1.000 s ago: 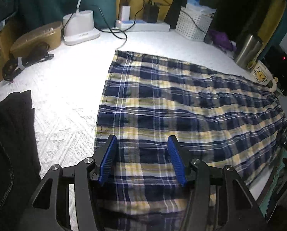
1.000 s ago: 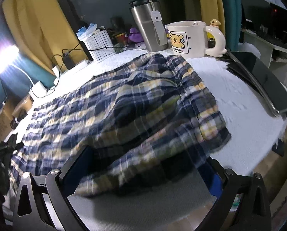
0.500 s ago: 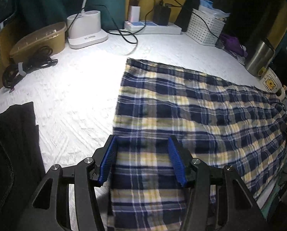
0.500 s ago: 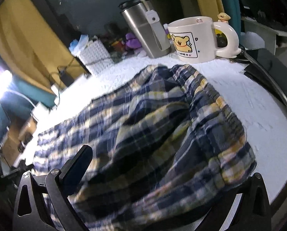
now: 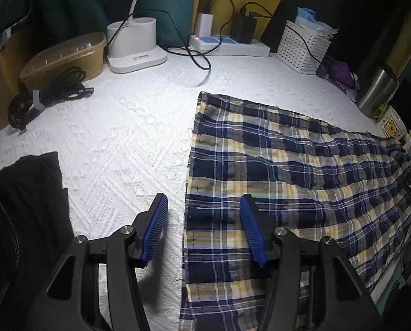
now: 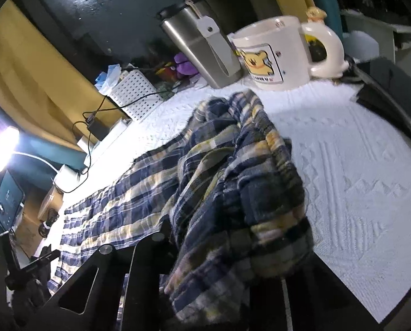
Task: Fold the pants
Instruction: 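Lift the grasped plaid pants with the right gripper and fold them over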
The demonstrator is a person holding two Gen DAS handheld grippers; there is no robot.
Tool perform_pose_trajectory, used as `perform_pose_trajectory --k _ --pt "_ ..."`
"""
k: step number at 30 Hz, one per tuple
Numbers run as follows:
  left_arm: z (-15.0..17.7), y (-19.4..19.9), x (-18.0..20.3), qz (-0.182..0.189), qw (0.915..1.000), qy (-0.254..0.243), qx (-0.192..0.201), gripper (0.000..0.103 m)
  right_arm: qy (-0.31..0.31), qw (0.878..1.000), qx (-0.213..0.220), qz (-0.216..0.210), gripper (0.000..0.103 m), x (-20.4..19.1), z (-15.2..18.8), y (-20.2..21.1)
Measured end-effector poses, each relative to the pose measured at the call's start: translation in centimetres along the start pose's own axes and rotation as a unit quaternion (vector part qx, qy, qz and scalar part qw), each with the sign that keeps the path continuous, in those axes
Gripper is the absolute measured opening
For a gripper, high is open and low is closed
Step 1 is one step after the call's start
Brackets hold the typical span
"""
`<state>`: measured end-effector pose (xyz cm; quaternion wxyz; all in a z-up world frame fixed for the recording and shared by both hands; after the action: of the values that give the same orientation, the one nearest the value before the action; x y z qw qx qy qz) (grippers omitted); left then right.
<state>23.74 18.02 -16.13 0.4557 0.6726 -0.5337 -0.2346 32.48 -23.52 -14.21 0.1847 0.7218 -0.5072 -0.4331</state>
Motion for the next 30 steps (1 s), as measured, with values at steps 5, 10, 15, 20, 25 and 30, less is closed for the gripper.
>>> perform_pose_trajectory --k 5,10,15,20,25,30 --pt "-0.4 1.0 -0.1 0.008 0.9998 -0.007 0.014 0.054 0.027 0.999 0.018 0.009 0.018 -1.8 -0.3 1.5" --pt "-0.7 2.1 -0.6 0.014 0.9993 -0.016 0.030 0.054 0.062 0.997 0.036 0.016 0.016 -4.4 -0.6 3.1" --pt "-0.8 2.8 -1.1 0.028 0.9985 -0.022 0.042 0.054 0.080 0.996 0.046 0.008 0.016 -7.3 -0.7 4.2" --pt "-0.8 3.6 -1.8 0.047 0.9973 -0.025 0.051 0.054 0.105 0.993 0.050 0.001 0.016 -10.8 -0.4 4.5" --pt "-1.0 4.5 -3.0 0.079 0.9948 -0.002 0.065 0.054 0.123 0.991 0.041 -0.013 0.014 -14.5 0.4 3.5" --pt "-0.6 4.8 -4.1 0.081 0.9943 -0.010 0.069 0.054 0.151 0.988 0.025 -0.021 0.013 -18.3 1.6 1.9"
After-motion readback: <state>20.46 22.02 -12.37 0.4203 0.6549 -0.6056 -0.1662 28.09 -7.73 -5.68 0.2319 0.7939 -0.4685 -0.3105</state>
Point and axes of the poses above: each gripper's, at about its wrist camera, not at the fingertips, and y roughly against the way its jaws point, x to its right, z to its underside, the point moved 6 cm from there along -y, roughly the way its jaws point, and after that the axes turned 4 degrees about -x, right-handed, at the moved point
